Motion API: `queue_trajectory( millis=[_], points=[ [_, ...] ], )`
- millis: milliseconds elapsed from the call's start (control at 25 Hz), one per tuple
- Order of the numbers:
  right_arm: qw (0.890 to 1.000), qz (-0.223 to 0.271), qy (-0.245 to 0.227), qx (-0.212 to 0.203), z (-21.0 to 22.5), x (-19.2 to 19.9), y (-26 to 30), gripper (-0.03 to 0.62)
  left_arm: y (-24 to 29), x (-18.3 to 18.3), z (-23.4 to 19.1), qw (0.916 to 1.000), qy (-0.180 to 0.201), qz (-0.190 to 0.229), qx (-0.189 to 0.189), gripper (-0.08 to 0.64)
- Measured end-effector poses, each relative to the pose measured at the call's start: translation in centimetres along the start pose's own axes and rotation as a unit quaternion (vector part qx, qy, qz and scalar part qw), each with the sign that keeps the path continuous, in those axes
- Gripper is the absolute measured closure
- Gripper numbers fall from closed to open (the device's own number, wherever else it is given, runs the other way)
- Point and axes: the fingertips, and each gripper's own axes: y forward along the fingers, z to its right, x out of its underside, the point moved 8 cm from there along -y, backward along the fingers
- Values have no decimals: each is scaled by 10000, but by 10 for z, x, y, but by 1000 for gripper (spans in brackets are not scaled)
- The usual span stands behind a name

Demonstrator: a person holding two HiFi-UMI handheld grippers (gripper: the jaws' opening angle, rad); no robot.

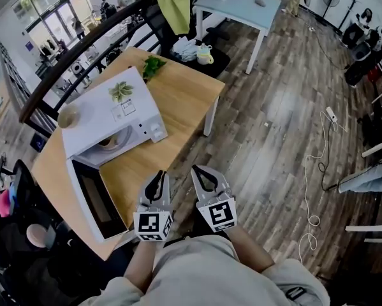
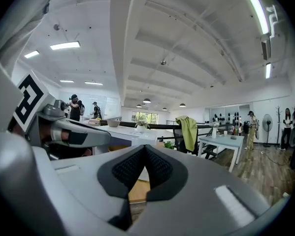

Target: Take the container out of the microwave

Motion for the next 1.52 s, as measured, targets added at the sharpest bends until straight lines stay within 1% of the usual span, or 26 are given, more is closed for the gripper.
queue_trajectory(
  millis=[240, 440, 640, 840, 960, 1120, 1200, 1280, 1520],
  points=[
    [9986, 26, -22, -524, 19, 0, 46, 581, 32, -1, -21, 9990, -44, -127, -429, 518],
    [9947, -26, -19, -1025, 29, 7, 82, 581, 53, 2, -38, 9963, -12, -282, -816, 518],
    [9888, -17, 27, -1494, 33, 12, 114, 581, 64, 4, -63, 9903, 85, -444, -1311, 518],
    [9809, -99, 122, -1940, 26, 21, 134, 581, 60, 14, -83, 9810, 160, -756, -1777, 518],
    [9771, -155, 234, -2110, 18, 28, 142, 581, 60, 21, -93, 9765, 286, -1002, -1885, 518],
    [9730, -274, 284, -2272, 5, 39, 152, 581, 58, 31, -108, 9703, 498, -1302, -1976, 518],
    [9715, -350, 266, -2329, 1, 44, 157, 581, 58, 36, -118, 9675, 536, -1433, -2013, 518],
    [9707, -427, 226, -2355, -3, 48, 164, 581, 60, 40, -128, 9648, 582, -1567, -2029, 518],
    [9708, -556, 367, -2302, -15, 59, 181, 581, 67, 50, -150, 9583, 705, -1927, -1988, 518]
  ],
)
